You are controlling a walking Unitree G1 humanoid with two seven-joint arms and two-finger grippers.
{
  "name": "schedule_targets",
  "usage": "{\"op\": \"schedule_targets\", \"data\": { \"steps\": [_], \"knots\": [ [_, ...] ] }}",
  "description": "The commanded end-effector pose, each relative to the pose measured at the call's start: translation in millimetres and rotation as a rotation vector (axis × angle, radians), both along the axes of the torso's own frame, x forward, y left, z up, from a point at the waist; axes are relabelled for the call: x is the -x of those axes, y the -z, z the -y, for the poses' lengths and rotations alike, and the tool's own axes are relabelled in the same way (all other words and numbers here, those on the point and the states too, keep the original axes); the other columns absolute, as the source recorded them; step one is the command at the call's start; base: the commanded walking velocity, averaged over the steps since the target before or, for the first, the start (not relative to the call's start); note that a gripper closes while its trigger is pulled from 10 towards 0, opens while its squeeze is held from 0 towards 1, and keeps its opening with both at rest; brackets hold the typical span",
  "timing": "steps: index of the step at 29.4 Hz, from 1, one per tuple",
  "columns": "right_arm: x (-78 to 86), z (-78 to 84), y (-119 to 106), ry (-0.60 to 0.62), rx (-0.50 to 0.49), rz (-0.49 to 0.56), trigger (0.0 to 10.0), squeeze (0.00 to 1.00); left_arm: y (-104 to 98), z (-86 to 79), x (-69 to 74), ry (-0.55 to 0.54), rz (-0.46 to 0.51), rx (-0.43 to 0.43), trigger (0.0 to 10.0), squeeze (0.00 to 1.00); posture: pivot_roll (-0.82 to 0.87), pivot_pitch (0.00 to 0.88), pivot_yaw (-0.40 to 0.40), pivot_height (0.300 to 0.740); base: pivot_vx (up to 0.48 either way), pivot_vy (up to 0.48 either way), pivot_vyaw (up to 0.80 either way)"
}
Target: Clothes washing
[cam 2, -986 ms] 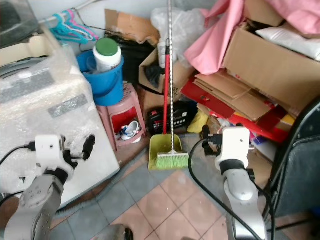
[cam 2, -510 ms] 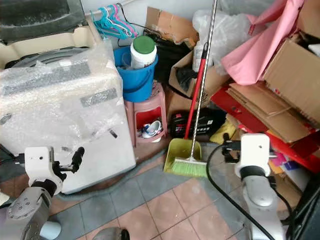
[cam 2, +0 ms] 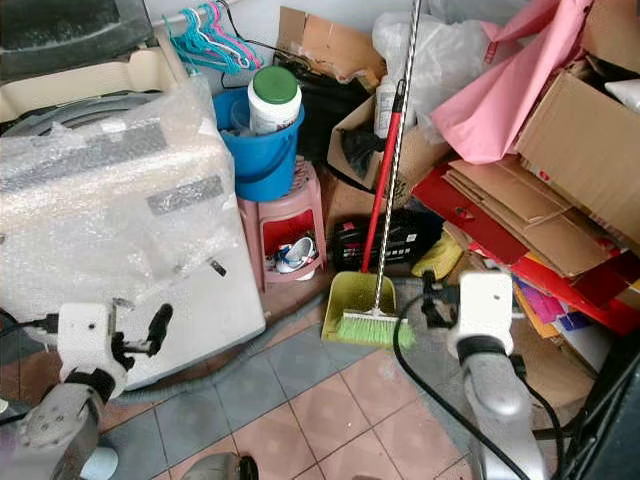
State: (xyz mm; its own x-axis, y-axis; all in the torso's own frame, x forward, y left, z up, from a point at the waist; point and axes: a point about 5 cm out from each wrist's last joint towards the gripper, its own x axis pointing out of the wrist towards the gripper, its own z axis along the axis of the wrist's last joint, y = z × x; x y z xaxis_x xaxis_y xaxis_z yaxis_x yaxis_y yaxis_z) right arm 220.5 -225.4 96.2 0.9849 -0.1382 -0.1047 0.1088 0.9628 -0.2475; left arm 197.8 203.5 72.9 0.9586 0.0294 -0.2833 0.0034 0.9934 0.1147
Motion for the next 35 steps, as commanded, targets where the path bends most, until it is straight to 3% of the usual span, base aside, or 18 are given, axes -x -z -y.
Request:
{"op": "schedule_targets", "data": {
  "steps": [1,7,9,10,11,17,18,20,25,26,27,28,29,30,31,32,33,35],
  "knots": [
    [4.2,0.9,5.3,-0.001,0.028,-0.018,10.0,0.00,1.6,-11.0,0.8,-0.025,0.019,-0.065,10.0,1.00,-0.08,0.000,0.009,0.740,0.000,0.000,0.80],
    [2.1,-8.8,5.5,-0.029,0.000,0.008,10.0,0.00,1.0,-15.1,-3.7,-0.042,0.083,-0.126,10.0,1.00,-0.08,0.000,0.000,0.740,0.000,0.000,0.80],
    [0.0,-11.0,6.0,-0.027,-0.022,0.018,10.0,0.00,-1.3,-11.2,-7.5,-0.031,0.136,-0.110,10.0,0.99,-0.08,0.000,-0.006,0.740,0.000,0.000,0.80],
    [-3.4,-13.4,5.1,-0.028,-0.033,0.033,10.0,0.00,-6.3,-6.7,-12.5,-0.011,0.193,-0.089,10.0,0.00,-0.07,0.000,-0.006,0.740,0.000,0.000,0.00],
    [-7.6,-15.3,3.4,-0.028,-0.041,0.043,10.0,0.00,-10.7,-2.4,-16.3,0.021,0.223,-0.009,10.0,0.00,-0.07,0.000,-0.010,0.740,0.000,0.000,0.00],
    [-15.6,-18.2,2.4,-0.023,-0.005,0.039,10.0,0.00,-13.1,0.4,-21.5,0.026,0.238,0.003,10.0,0.00,-0.07,0.000,-0.018,0.740,0.000,0.000,0.00],
    [-17.7,-23.2,3.8,-0.011,-0.083,0.046,10.0,0.00,-13.0,4.1,-21.5,0.033,0.216,0.037,10.0,0.00,-0.07,0.000,-0.010,0.740,0.000,0.000,0.00],
    [-18.0,-28.6,3.6,-0.031,-0.143,0.044,10.0,0.00,-14.2,7.2,-19.0,0.037,0.205,0.085,10.0,0.00,-0.07,0.000,-0.008,0.740,0.000,0.000,0.00],
    [-14.0,-32.6,-3.4,-0.088,-0.147,0.037,10.0,0.00,-22.4,22.3,-11.3,0.072,0.214,0.168,10.0,0.00,-0.08,0.000,-0.006,0.740,0.000,0.000,0.09],
    [-13.4,-31.3,-3.9,-0.087,-0.126,0.045,10.0,1.00,-22.4,24.4,-10.7,0.071,0.212,0.172,10.0,0.00,-0.08,0.000,-0.007,0.740,0.000,0.000,0.80],
    [-12.8,-30.5,-3.4,-0.084,-0.142,0.049,10.0,1.00,-20.9,26.6,-9.7,0.067,0.202,0.178,10.0,0.00,-0.08,0.000,-0.007,0.740,0.000,0.000,0.80],
    [-11.5,-28.5,-2.6,-0.065,-0.173,0.056,10.0,1.00,-17.0,27.3,-8.7,0.057,0.174,0.175,10.0,0.56,-0.08,0.000,-0.007,0.740,0.000,0.000,0.80],
    [-11.0,-26.4,-2.9,-0.050,-0.162,0.057,10.0,1.00,-13.8,23.6,-9.4,0.028,0.154,0.191,10.0,0.91,-0.09,0.000,-0.009,0.740,0.000,0.000,0.79],
    [-11.0,-26.1,-3.3,-0.050,-0.157,0.056,10.0,1.00,-12.9,21.5,-9.6,0.012,0.144,0.195,10.0,0.94,-0.09,0.000,-0.009,0.740,0.000,0.000,0.73],
    [-11.0,-25.9,-3.4,-0.051,-0.155,0.054,10.0,1.00,-13.0,20.0,-9.4,-0.001,0.145,0.212,4.2,0.93,-0.09,0.000,-0.009,0.740,0.000,0.000,0.61],
    [-11.1,-25.5,-3.4,-0.047,-0.159,0.053,10.0,1.00,-13.1,19.3,-8.9,-0.006,0.143,0.222,0.0,0.88,-0.09,0.000,-0.007,0.740,0.000,0.000,0.00],
    [-11.1,-24.8,-3.8,-0.040,-0.163,0.053,10.0,1.00,-13.1,19.0,-8.5,-0.005,0.137,0.220,0.0,0.74,-0.09,0.000,-0.007,0.740,0.000,0.000,0.00],
    [-11.1,-24.0,-4.1,-0.031,-0.166,0.053,10.0,1.00,-13.1,19.1,-8.1,0.000,0.130,0.212,0.0,0.74,-0.09,0.000,-0.007,0.740,0.000,0.000,0.00]
  ]
}}
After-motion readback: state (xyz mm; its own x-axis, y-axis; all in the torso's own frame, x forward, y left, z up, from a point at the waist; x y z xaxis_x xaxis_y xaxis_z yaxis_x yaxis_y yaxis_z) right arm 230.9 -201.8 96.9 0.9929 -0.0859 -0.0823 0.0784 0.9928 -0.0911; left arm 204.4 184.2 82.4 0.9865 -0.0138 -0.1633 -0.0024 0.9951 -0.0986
